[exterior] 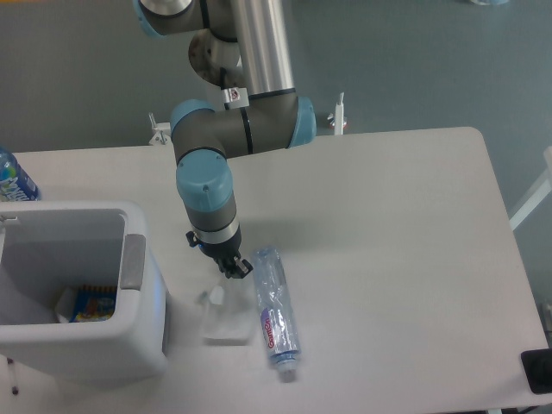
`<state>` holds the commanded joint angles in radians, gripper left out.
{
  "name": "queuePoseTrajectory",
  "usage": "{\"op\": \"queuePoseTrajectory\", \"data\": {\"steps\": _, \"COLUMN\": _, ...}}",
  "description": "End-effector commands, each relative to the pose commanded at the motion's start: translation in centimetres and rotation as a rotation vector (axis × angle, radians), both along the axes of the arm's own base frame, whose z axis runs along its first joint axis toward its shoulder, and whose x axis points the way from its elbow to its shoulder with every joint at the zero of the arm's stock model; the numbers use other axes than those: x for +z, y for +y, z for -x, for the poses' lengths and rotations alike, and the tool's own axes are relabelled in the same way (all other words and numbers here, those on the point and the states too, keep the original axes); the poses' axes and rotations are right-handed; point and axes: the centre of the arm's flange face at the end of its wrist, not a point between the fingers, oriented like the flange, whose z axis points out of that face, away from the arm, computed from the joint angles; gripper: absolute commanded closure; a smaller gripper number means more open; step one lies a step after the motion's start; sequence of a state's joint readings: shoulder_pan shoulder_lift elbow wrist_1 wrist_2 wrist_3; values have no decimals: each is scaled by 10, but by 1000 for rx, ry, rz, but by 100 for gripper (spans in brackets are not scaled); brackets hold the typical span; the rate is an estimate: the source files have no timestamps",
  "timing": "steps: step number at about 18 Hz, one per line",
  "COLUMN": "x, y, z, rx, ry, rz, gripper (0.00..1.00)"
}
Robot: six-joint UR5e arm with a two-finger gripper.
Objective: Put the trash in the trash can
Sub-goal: 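Lower the gripper onto the wrapper and close on it, then lift the wrapper and carry it over the white bin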
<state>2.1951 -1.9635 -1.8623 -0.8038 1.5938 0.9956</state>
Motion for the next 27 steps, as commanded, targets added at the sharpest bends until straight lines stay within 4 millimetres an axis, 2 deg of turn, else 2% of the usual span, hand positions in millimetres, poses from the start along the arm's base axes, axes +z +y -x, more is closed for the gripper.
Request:
{"op": "queuePoseTrajectory", "data": {"steps": 4, "x": 11, "y": 2, "z": 2, "rx": 28, "ry": 6, "rz": -23, "gripper": 100}}
{"op": "queuePoseTrajectory", "data": {"steps": 9, "x": 50, "y": 12, "z": 5, "rx": 36, "ry": -30, "rz": -134, "gripper": 100}}
{"op": "queuePoseTrajectory", "data": {"steps": 11, "x": 68, "y": 7, "z": 18, "rx": 64, "ry": -38, "rz": -182, "gripper": 100}}
{"op": "queuePoseTrajectory", "data": {"steps": 13, "x": 83, "y": 3, "z": 22, "rx": 70, "ry": -35, "rz": -212, "gripper": 100}}
{"op": "queuePoseTrajectory", "data": {"steps": 15, "x": 92, "y": -3, "z": 29, "rx": 78, "ry": -26, "rz": -226, "gripper": 100}}
{"op": "queuePoseTrajectory", "data": {"steps": 21, "x": 171, "y": -33, "z": 55, "rx": 148, "ry": -104, "rz": -463, "gripper": 100}}
{"op": "queuePoseTrajectory", "data": {"steps": 24, "x": 218, "y": -37, "z": 63, "rx": 245, "ry": -165, "rz": -591, "gripper": 100}}
{"op": "queuePoseTrajectory", "data": {"steps": 27, "x": 262, "y": -28, "z": 63, "rx": 326, "ry": -239, "rz": -694, "gripper": 100}}
